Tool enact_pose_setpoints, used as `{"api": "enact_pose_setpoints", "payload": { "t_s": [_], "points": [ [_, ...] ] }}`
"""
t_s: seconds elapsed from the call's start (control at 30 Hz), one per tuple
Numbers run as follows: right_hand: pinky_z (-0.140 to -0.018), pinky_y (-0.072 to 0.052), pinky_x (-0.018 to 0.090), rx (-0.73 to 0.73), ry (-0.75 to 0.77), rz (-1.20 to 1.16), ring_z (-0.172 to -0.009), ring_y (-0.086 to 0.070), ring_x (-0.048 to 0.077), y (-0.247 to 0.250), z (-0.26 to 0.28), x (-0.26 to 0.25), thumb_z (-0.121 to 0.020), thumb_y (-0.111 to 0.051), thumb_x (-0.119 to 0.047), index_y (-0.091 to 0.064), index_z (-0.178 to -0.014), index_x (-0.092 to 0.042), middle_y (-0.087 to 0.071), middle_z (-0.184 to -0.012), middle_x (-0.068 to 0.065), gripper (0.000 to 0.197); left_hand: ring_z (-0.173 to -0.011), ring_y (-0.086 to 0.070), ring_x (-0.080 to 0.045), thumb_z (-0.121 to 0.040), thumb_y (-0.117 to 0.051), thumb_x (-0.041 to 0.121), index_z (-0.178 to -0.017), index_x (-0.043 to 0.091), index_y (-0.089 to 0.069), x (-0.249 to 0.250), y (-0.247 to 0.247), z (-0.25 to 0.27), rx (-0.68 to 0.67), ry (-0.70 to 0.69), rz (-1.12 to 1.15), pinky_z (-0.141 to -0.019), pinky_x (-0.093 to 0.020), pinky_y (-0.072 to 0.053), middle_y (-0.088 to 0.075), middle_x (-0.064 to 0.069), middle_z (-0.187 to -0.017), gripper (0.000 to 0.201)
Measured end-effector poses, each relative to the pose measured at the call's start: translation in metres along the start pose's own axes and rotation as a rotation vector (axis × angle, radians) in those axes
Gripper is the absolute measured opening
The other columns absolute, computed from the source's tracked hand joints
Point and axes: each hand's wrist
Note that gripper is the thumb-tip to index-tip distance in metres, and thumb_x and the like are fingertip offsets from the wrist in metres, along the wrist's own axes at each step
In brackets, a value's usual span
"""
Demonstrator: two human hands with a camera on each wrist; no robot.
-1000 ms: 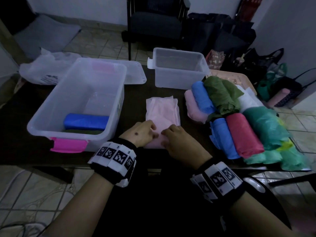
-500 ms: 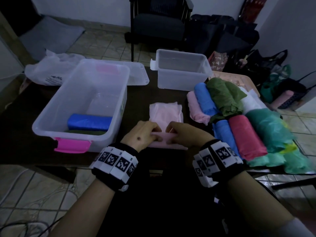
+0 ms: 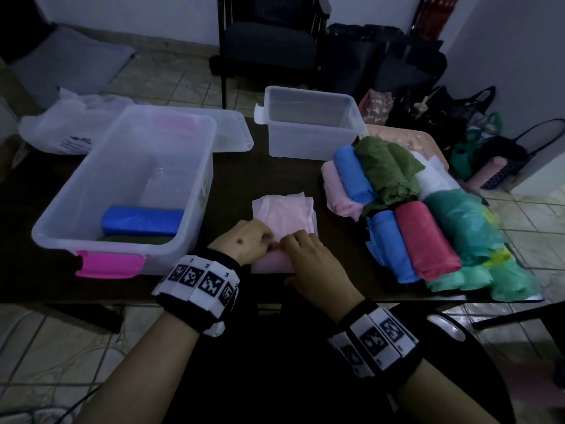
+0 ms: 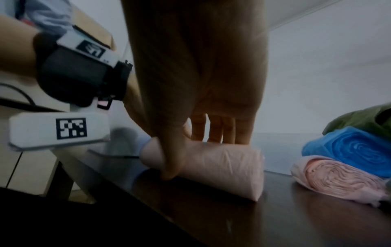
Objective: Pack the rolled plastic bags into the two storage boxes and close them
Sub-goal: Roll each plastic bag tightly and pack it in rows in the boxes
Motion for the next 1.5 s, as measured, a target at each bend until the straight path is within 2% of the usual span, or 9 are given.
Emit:
{"api": "enact_pose_setpoints", "payload": {
  "t_s": [0.07, 0.23, 0.33, 0.53, 0.73, 1.03, 1.3, 1.4, 1.5],
  "points": [
    [-0.098, -0.038, 0.029, -0.007, -0.015, -0.031, -0.12, -0.042, 0.017, 0.003, -0.007, 0.004, -0.086, -0.063, -0.018, -0.045, -0.129, -0.019, -0.043, -0.131, 0.002, 0.048, -0.109, -0.057, -0.021, -0.096, -0.046, 0.025, -0.137, 0.02, -0.04, -0.001, -0.005, 0.002, 0.069, -0.014, 0.04, -0.094, -0.034, -0.044, -0.056, -0.008, -0.126, 0.041],
    [-0.097, -0.036, 0.027, -0.178, -0.115, -0.122, -0.12, -0.048, 0.019, 0.02, -0.032, 0.014, -0.089, -0.058, -0.014, -0.051, -0.129, -0.019, -0.05, -0.13, 0.003, 0.041, -0.104, -0.05, -0.014, -0.094, -0.05, 0.022, -0.113, 0.016, -0.062, -0.002, -0.017, 0.003, 0.329, -0.102, -0.093, -0.091, -0.026, -0.04, -0.053, -0.004, -0.121, 0.023],
    [-0.095, -0.034, 0.026, -0.254, -0.126, -0.185, -0.121, -0.047, 0.019, 0.032, -0.04, 0.02, -0.092, -0.057, -0.021, -0.047, -0.134, -0.018, -0.051, -0.134, 0.005, 0.044, -0.103, -0.046, -0.006, -0.092, -0.053, 0.025, -0.123, 0.022, -0.055, -0.003, -0.014, 0.003, 0.226, -0.107, 0.008, -0.085, -0.021, -0.035, -0.05, -0.001, -0.124, 0.031],
    [-0.093, -0.037, 0.027, -0.264, -0.192, -0.327, -0.116, -0.049, 0.018, 0.036, -0.047, 0.027, -0.09, -0.06, -0.023, -0.037, -0.135, -0.022, -0.05, -0.133, 0.008, 0.051, -0.108, -0.053, -0.014, -0.094, -0.051, 0.024, -0.127, 0.021, -0.052, 0.006, -0.004, 0.001, 0.139, -0.053, 0.111, -0.089, -0.028, -0.044, -0.05, -0.004, -0.127, 0.033],
    [-0.101, -0.035, 0.031, -0.024, -0.058, -0.023, -0.124, -0.038, 0.018, 0.024, -0.035, 0.014, -0.087, -0.062, -0.022, -0.048, -0.124, -0.022, -0.039, -0.133, 0.003, 0.039, -0.117, -0.05, -0.02, -0.096, -0.047, 0.026, -0.129, 0.02, -0.05, 0.007, -0.001, -0.003, 0.069, -0.017, 0.014, -0.098, -0.035, -0.043, -0.051, -0.007, -0.13, 0.034],
    [-0.1, -0.035, 0.028, 0.012, -0.021, -0.011, -0.123, -0.041, 0.018, 0.011, -0.04, 0.017, -0.079, -0.071, -0.017, -0.04, -0.133, -0.017, -0.04, -0.136, 0.004, 0.063, -0.107, -0.057, -0.025, -0.101, -0.03, 0.026, -0.122, 0.015, -0.059, 0.008, 0.002, -0.016, 0.132, 0.01, -0.077, -0.081, -0.029, -0.04, -0.059, -0.011, -0.12, 0.038],
    [-0.1, -0.038, 0.034, -0.145, -0.103, -0.111, -0.12, -0.048, 0.028, 0.02, -0.056, 0.024, -0.087, -0.063, -0.016, -0.049, -0.129, -0.006, -0.051, -0.128, 0.012, 0.045, -0.109, -0.055, -0.019, -0.084, -0.066, 0.02, -0.12, 0.017, -0.06, 0.0, 0.0, -0.012, 0.223, -0.131, -0.079, -0.087, -0.024, -0.042, -0.058, -0.005, -0.12, 0.036],
    [-0.097, -0.041, 0.033, -0.314, -0.113, -0.146, -0.113, -0.05, 0.018, 0.031, -0.055, 0.029, -0.083, -0.069, -0.025, -0.05, -0.129, -0.016, -0.051, -0.132, 0.006, 0.051, -0.107, -0.059, -0.021, -0.079, -0.071, 0.017, -0.114, 0.013, -0.064, -0.001, 0.001, -0.004, 0.167, -0.156, -0.031, -0.088, -0.025, -0.042, -0.064, -0.007, -0.113, 0.036],
    [-0.099, -0.036, 0.035, -0.259, -0.058, -0.078, -0.119, -0.036, 0.017, 0.033, -0.053, 0.034, -0.069, -0.079, -0.04, -0.047, -0.13, -0.024, -0.037, -0.137, 0.002, 0.071, -0.108, -0.057, -0.018, -0.082, -0.068, 0.018, -0.12, 0.019, -0.059, 0.002, 0.005, -0.002, 0.07, -0.122, -0.02, -0.094, -0.032, -0.046, -0.059, -0.005, -0.12, 0.04]
  ]
}}
Point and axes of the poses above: each hand's wrist, its own z-axis away from the middle knuckle, its own y-axis out of the back of the hand, x = y × z
